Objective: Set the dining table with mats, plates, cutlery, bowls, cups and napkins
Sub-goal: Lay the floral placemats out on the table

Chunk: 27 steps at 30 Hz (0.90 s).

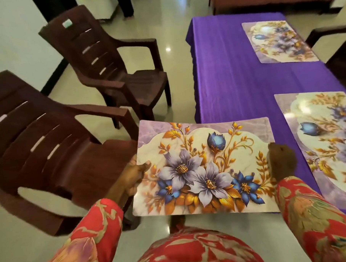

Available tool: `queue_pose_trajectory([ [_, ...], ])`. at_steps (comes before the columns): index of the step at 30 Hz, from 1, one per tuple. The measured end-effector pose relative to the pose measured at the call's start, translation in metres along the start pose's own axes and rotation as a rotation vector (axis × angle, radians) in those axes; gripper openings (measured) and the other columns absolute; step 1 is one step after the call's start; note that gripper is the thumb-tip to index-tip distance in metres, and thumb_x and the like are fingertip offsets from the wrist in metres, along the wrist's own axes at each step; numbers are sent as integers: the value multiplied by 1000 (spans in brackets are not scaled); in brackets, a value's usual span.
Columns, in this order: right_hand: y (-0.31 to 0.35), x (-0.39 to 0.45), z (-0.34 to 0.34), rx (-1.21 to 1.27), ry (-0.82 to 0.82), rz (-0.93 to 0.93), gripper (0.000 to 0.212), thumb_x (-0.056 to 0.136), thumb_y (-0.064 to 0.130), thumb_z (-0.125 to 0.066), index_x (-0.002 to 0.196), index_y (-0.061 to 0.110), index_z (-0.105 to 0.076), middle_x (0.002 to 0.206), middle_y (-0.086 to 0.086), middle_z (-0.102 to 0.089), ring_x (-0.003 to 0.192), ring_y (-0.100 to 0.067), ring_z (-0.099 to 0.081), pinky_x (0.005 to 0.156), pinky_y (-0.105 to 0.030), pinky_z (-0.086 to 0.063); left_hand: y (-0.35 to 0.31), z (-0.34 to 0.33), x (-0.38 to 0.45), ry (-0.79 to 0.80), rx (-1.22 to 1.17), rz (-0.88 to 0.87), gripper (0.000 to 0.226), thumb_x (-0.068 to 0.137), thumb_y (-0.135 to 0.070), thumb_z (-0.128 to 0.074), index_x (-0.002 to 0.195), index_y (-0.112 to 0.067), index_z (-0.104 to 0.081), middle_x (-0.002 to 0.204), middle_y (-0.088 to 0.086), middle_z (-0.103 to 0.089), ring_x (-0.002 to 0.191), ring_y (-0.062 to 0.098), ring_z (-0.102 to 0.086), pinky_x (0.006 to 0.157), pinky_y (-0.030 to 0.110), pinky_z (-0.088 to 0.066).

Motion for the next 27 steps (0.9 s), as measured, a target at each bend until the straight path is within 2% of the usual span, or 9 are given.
queue_pose_trajectory([
  [4, 9, 1, -2, 8, -161, -114, 48, 91, 35, -43, 109, -6, -60, 116, -29, -57, 105, -44, -52, 86, -42, -42, -38, -20, 47, 72, 148, 9, 29, 93, 7, -43, 120, -2, -47, 79, 6, -66, 50, 8, -64, 46, 20, -52],
  [6, 13, 0, -3, 33, -215, -173, 56, 88, 40, -39, 113, -6, -58, 120, -30, -55, 110, -45, -50, 90, -43, -40, -59, -31, 73, 81, 205, 8, 19, 93, 8, -43, 103, -6, -50, 72, 7, -65, 44, 7, -60, 40, 17, -48],
  [9, 12, -2, 1, 67, -281, -235, 69, 72, 46, -30, 113, -3, -58, 119, -28, -56, 109, -43, -52, 89, -43, -41, -79, -53, 114, 143, 311, 3, 18, 92, 6, -47, 99, -10, -49, 98, 17, -61, 66, 17, -62, 50, 25, -54],
  [11, 8, -5, 8, 78, -320, -285, 61, 81, 44, -36, 113, -3, -58, 120, -27, -57, 110, -42, -52, 90, -43, -41, -86, -68, 131, 161, 407, -9, 21, 92, 5, -48, 109, -8, -47, 95, 16, -59, 62, 16, -62, 48, 23, -53],
  [13, 2, -4, 13, 79, -312, -309, 47, 93, 35, -42, 115, -4, -57, 123, -28, -55, 113, -43, -51, 93, -44, -39, -91, -86, 149, 183, 474, -18, 24, 92, 5, -48, 113, -6, -46, 82, 10, -58, 46, 6, -60, 40, 18, -49],
  [17, -10, -6, 24, 97, -390, -391, 42, 95, 30, -43, 118, -3, -54, 125, -27, -54, 115, -43, -49, 94, -43, -37, -102, -128, 172, 277, 561, -32, 14, 93, 5, -48, 95, -9, -50, 48, -3, -62, 31, 2, -50, 32, 13, -39],
  [20, -12, -10, 29, 132, -467, -455, 39, 94, 29, -42, 120, 1, -52, 124, -24, -55, 114, -43, -49, 94, -44, -37, -111, -153, 202, 309, 594, -17, 13, 92, 1, -51, 97, -11, -51, 67, 7, -64, 38, 5, -56, 36, 16, -43],
  [23, -15, -14, 32, 183, -528, -533, 34, 93, 26, -43, 117, 4, -51, 120, -22, -56, 111, -41, -50, 90, -43, -37, -118, -183, 234, 362, 624, -47, 10, 91, -10, -57, 89, -19, -53, 89, 16, -61, 58, 18, -57, 54, 25, -49],
  [27, -16, -28, 29, 213, -646, -655, 33, 92, 23, -43, 119, 4, -51, 124, -22, -55, 114, -40, -49, 92, -42, -37, -123, -240, 267, 479, 753, -169, 16, 91, -8, -57, 86, -20, -48, 67, 6, -52, 38, 2, -47, 35, 13, -38],
])
Point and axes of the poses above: each hand's wrist, its own x-axis towards the middle knuckle, its own z-axis out of the back of the hand, y = z × x, the point moved 4 cm from there along x, towards the middle knuckle
